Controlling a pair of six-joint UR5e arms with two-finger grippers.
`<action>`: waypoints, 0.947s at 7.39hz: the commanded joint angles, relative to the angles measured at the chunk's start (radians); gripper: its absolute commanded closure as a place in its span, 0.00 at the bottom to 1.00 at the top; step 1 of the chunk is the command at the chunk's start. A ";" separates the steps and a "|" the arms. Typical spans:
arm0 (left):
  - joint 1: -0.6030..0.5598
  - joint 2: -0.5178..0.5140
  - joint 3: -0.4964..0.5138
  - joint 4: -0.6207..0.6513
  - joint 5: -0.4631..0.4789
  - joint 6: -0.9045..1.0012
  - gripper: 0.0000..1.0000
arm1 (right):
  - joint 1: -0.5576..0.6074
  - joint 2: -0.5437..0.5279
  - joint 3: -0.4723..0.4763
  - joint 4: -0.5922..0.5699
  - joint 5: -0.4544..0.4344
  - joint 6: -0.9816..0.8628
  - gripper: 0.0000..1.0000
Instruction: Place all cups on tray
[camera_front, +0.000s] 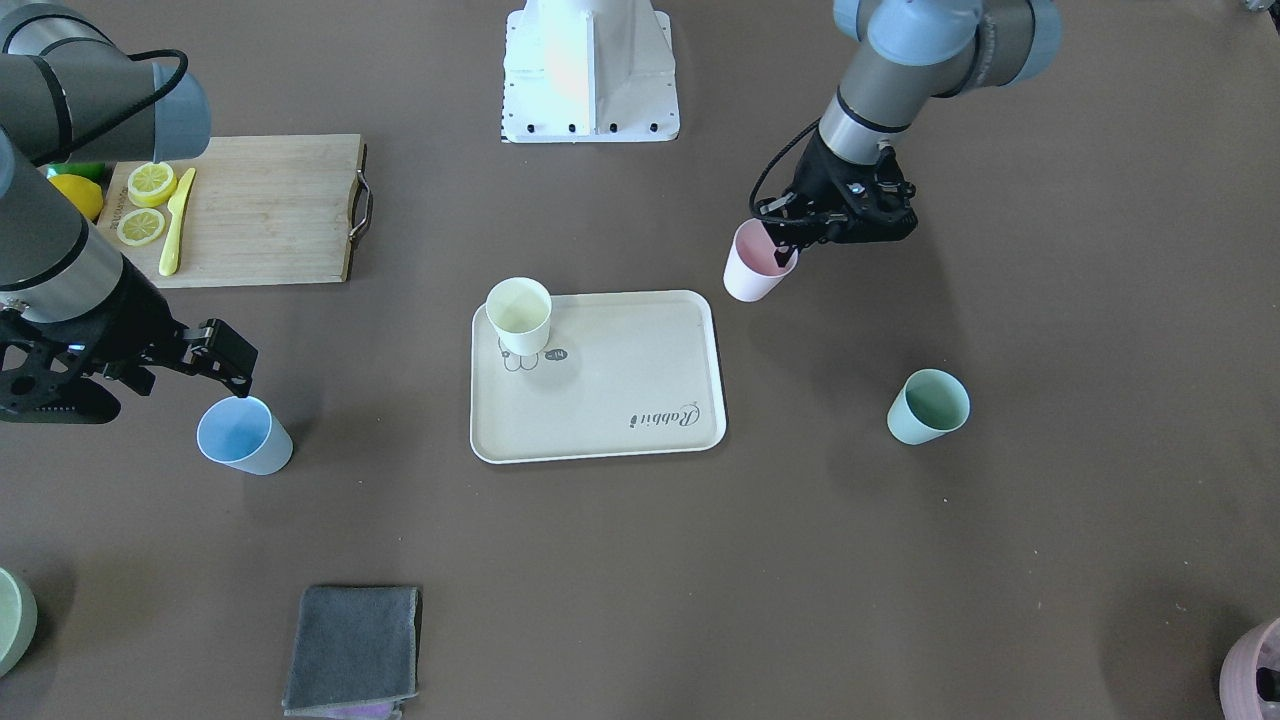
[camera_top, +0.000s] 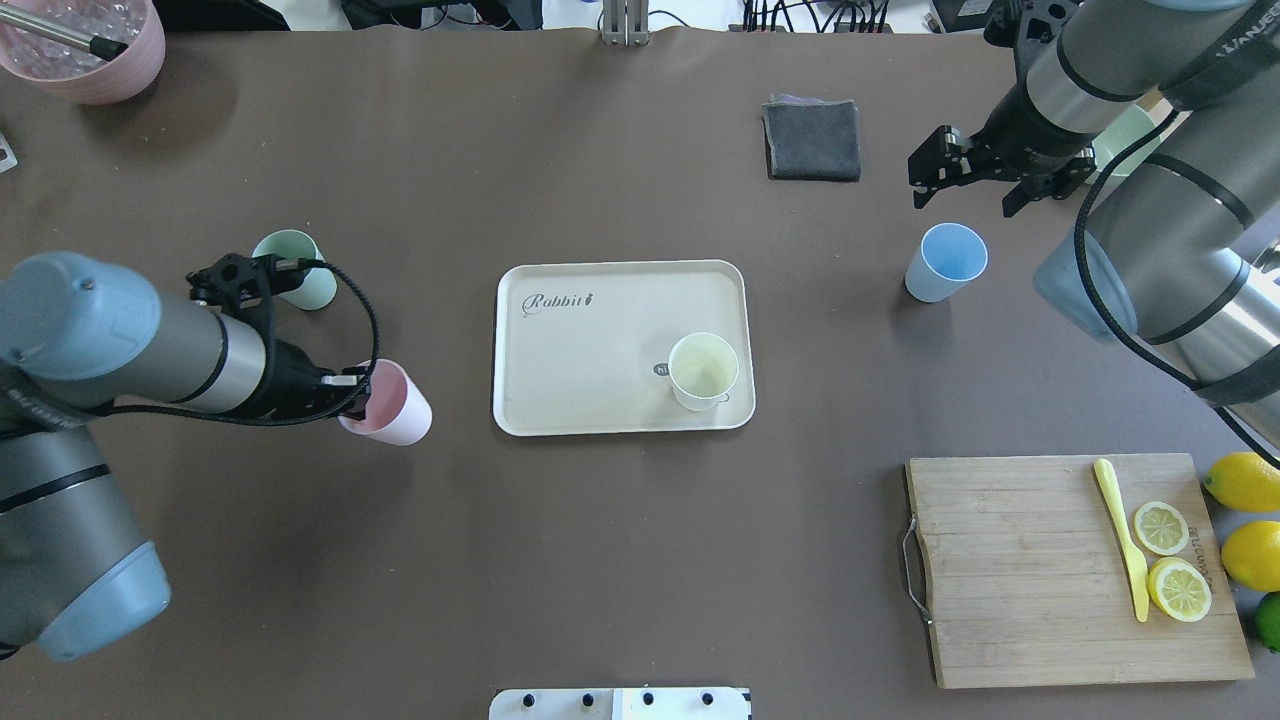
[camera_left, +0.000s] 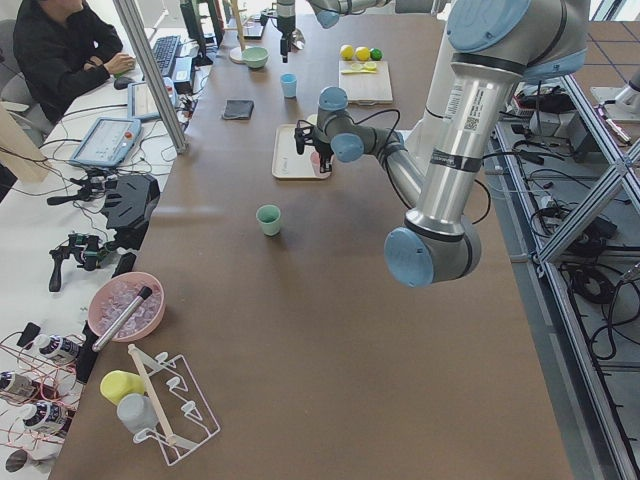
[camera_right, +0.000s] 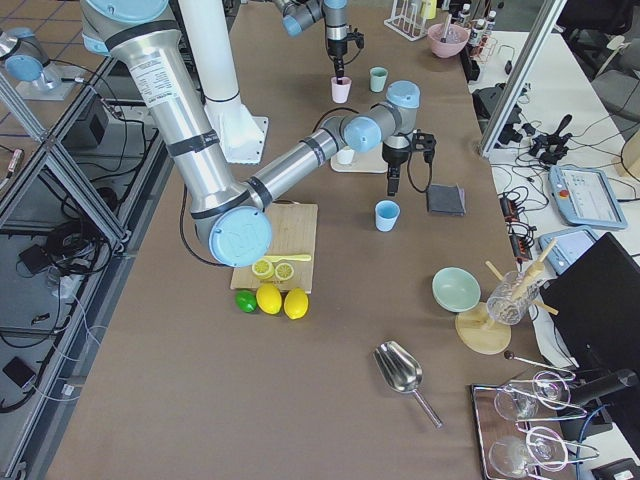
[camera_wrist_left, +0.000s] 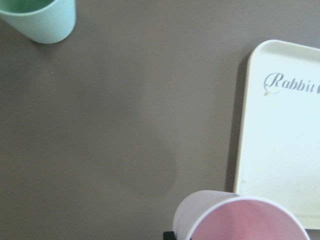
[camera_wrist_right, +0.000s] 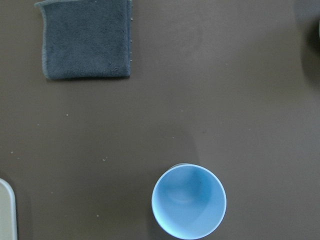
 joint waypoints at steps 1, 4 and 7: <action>0.015 -0.145 0.109 0.048 0.042 -0.036 1.00 | 0.009 0.000 -0.132 0.129 -0.031 -0.017 0.00; 0.045 -0.183 0.161 0.048 0.079 -0.037 1.00 | 0.011 0.004 -0.240 0.250 -0.029 -0.016 0.00; 0.094 -0.196 0.215 0.011 0.157 -0.049 1.00 | 0.008 0.006 -0.234 0.251 -0.020 -0.016 0.00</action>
